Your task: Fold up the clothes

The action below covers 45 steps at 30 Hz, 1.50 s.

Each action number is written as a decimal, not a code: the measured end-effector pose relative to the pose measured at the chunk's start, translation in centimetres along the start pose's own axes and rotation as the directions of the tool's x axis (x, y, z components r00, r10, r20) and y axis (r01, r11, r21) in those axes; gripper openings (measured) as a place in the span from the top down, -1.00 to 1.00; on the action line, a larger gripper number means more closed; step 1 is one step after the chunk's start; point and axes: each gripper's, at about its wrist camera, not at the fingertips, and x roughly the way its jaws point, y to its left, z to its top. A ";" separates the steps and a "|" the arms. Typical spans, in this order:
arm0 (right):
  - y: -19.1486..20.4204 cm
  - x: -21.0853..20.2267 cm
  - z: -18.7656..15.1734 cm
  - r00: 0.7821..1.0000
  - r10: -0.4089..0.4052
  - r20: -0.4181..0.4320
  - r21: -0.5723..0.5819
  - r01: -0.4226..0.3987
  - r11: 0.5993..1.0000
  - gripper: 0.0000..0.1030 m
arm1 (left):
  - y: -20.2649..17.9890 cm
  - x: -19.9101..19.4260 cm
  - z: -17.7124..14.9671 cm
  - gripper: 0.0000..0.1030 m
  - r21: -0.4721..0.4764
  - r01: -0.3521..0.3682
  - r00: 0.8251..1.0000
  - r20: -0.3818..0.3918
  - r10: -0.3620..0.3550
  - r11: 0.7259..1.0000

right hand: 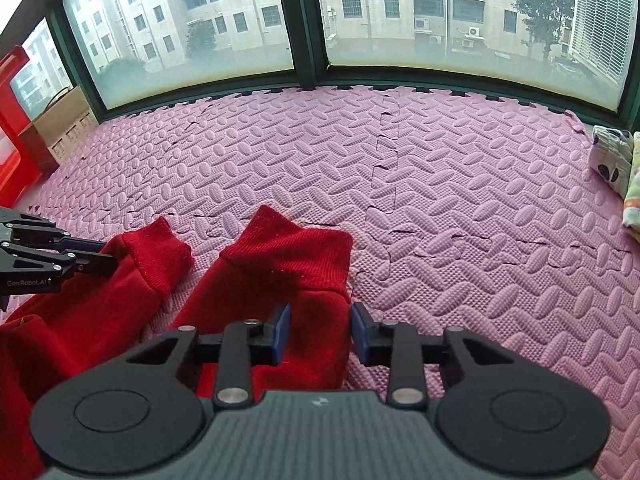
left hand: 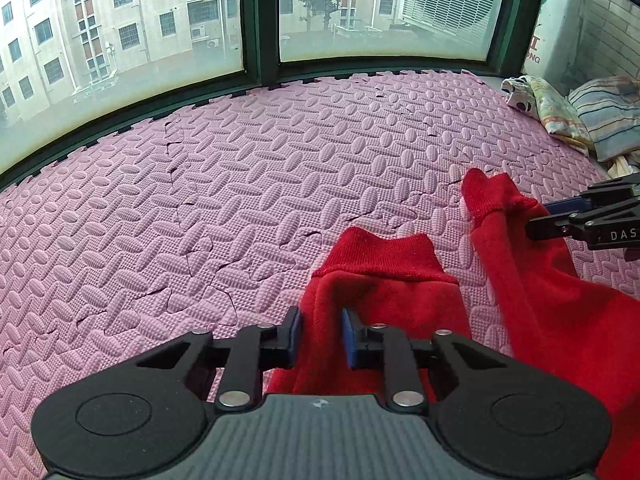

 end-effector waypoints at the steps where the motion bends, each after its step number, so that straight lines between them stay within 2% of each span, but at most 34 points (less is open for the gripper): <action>1: -0.1 0.0 0.1 1.000 -0.003 0.002 0.007 0.003 1.000 0.65 | 0.1 -0.1 0.0 0.75 -0.004 -0.001 1.000 0.004 0.001 1.000; 7: 0.2 -0.8 1.6 0.997 -0.024 0.067 -0.009 0.025 1.000 0.83 | 2.3 -1.8 0.6 0.81 -0.066 -0.041 0.998 0.053 0.044 0.997; 12: -0.2 -1.7 4.0 0.986 -0.064 0.157 -0.009 0.066 0.998 0.84 | 6.3 -4.1 1.1 0.81 -0.171 -0.084 0.987 0.120 0.105 0.982; 15: -1.0 -1.1 4.9 0.978 -0.113 0.175 0.004 0.114 0.993 0.84 | 8.8 -4.4 0.9 0.81 -0.236 -0.131 0.980 0.119 0.162 0.963; 19: -2.2 1.3 4.5 0.980 -0.166 0.106 0.018 0.165 0.986 0.65 | 10.8 -3.3 0.0 0.73 -0.270 -0.172 0.979 0.062 0.195 0.947; 21: -2.3 1.2 4.2 0.976 -0.187 0.115 0.010 0.187 0.982 0.62 | 11.0 -3.1 -0.3 0.71 -0.272 -0.194 0.975 0.054 0.216 0.943; 23: -2.3 0.7 4.1 0.974 -0.184 0.131 0.012 0.184 0.983 0.48 | 11.0 -3.3 -0.3 0.67 -0.269 -0.209 0.970 0.061 0.234 0.940; 25: -1.7 0.7 4.1 0.980 -0.155 0.128 -0.010 0.157 0.988 0.45 | 10.8 -3.6 -0.1 0.50 -0.272 -0.214 0.967 0.073 0.242 0.938; 26: -1.4 0.8 4.1 0.982 -0.140 0.126 -0.021 0.143 0.989 0.35 | 10.6 -3.7 0.0 0.42 -0.269 -0.206 0.968 0.081 0.236 0.941; 28: -0.8 0.9 4.0 0.987 -0.110 0.121 -0.044 0.116 0.992 0.24 | 9.9 -3.8 0.4 0.39 -0.255 -0.186 0.971 0.097 0.217 0.949; 30: 0.0 1.5 4.0 0.990 -0.091 0.109 -0.073 0.099 0.992 0.24 | 9.0 -3.3 0.7 0.35 -0.227 -0.163 0.977 0.099 0.189 0.960; 34: 1.5 3.6 4.2 0.993 -0.080 0.085 -0.119 0.089 0.989 0.24 | 8.1 -1.3 1.0 0.34 -0.194 -0.153 0.983 0.066 0.169 0.969; 37: 1.8 5.1 4.5 0.994 -0.088 0.071 -0.134 0.097 0.986 0.23 | 8.6 0.2 1.0 0.34 -0.201 -0.167 0.983 0.038 0.178 0.965; 40: 1.9 6.1 4.7 0.993 -0.092 0.067 -0.145 0.101 0.984 0.14 | 9.4 1.4 0.8 0.35 -0.218 -0.188 0.980 0.017 0.196 0.958; 45: 2.0 5.3 5.0 0.994 -0.084 0.069 -0.135 0.093 0.987 0.12 | 9.4 0.9 0.7 0.33 -0.229 -0.187 0.980 0.029 0.198 0.955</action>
